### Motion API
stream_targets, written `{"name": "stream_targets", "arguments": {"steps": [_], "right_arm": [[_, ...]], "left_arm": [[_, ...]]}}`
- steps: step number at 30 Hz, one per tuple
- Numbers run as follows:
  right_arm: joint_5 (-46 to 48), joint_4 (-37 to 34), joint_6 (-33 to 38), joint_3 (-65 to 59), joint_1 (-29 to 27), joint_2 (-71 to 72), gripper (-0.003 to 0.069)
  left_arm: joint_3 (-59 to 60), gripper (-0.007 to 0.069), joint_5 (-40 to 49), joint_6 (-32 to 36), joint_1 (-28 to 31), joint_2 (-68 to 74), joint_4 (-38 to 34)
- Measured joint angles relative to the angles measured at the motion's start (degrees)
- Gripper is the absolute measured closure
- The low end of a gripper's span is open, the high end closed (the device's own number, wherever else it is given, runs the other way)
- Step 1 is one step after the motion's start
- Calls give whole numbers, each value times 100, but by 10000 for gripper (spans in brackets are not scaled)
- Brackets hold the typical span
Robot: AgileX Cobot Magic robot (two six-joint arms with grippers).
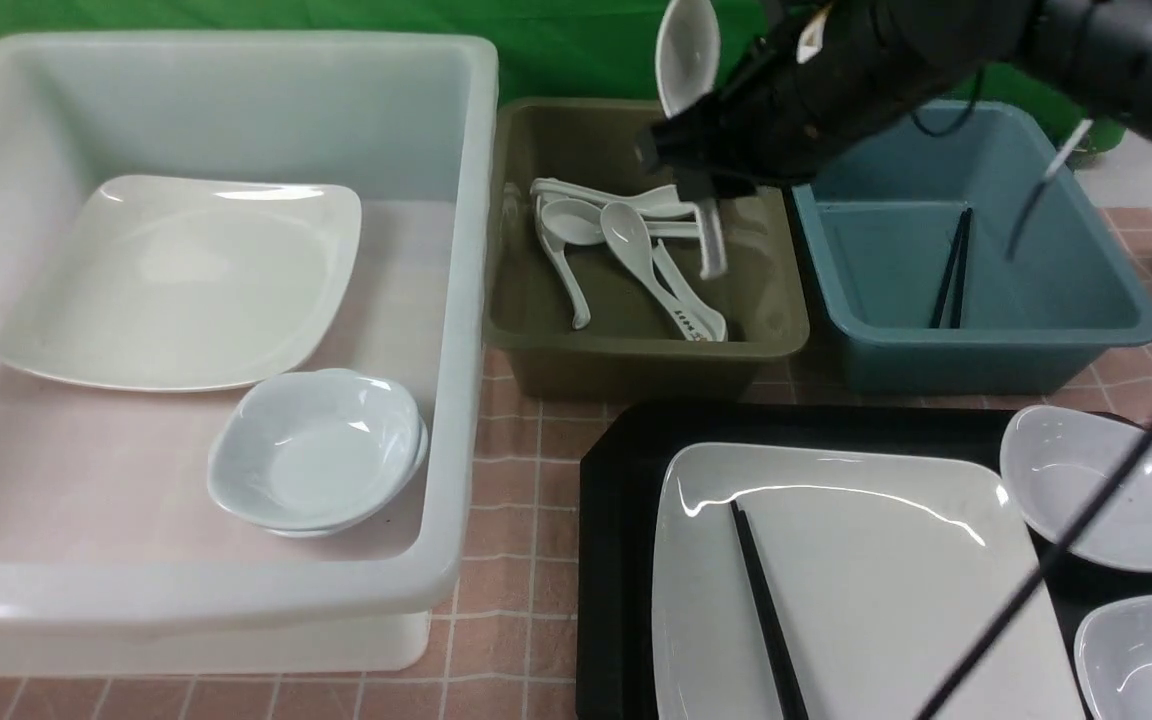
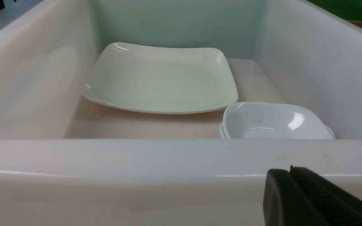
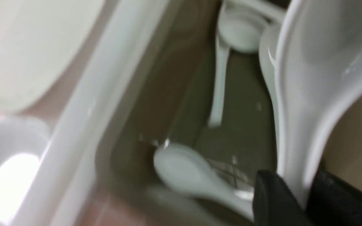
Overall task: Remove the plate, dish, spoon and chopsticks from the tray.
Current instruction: Use the right arm to put the soup spoon into the small storage box in the middle, then use the right arm to grab a pair of chopsticks from the plate
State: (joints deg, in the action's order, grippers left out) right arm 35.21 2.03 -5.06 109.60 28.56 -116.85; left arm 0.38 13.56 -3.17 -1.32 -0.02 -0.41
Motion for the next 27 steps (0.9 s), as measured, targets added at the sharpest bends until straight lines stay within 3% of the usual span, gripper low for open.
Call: {"name": "stream_targets", "arguments": {"steps": [5, 10, 13, 15, 17, 18, 19, 20, 22, 27], "right_arm": [[-223, -6, -344, 692, -176, -927, 436], [214, -1, -597, 843, -322, -1163, 217], [768, -1, -379, 877, -324, -953, 157], [1505, -1, -50, 883, -324, -602, 186], [2204, -1, 210, 897, -324, -280, 279], [2291, -1, 268, 897, -324, -206, 291], [2929, 12, 466, 878, -324, 93, 407], [2951, 12, 506, 871, -324, 131, 407], [2960, 33, 602, 574, -324, 693, 587], [2950, -203, 506, -689, -288, 1505, 629]], "left_arm": [[0, 620, 0, 0, 0, 0, 0], [0, 620, 0, 0, 0, 0, 0], [0, 620, 0, 6, 0, 0, 0], [0, 620, 0, 11, 0, 0, 0], [0, 620, 0, 11, 0, 0, 0], [0, 620, 0, 11, 0, 0, 0], [0, 620, -6, 11, 0, 0, 0], [0, 620, -6, 11, 0, 0, 0], [0, 620, -6, 11, 0, 0, 0], [0, 620, -17, 11, 0, 0, 0]]}}
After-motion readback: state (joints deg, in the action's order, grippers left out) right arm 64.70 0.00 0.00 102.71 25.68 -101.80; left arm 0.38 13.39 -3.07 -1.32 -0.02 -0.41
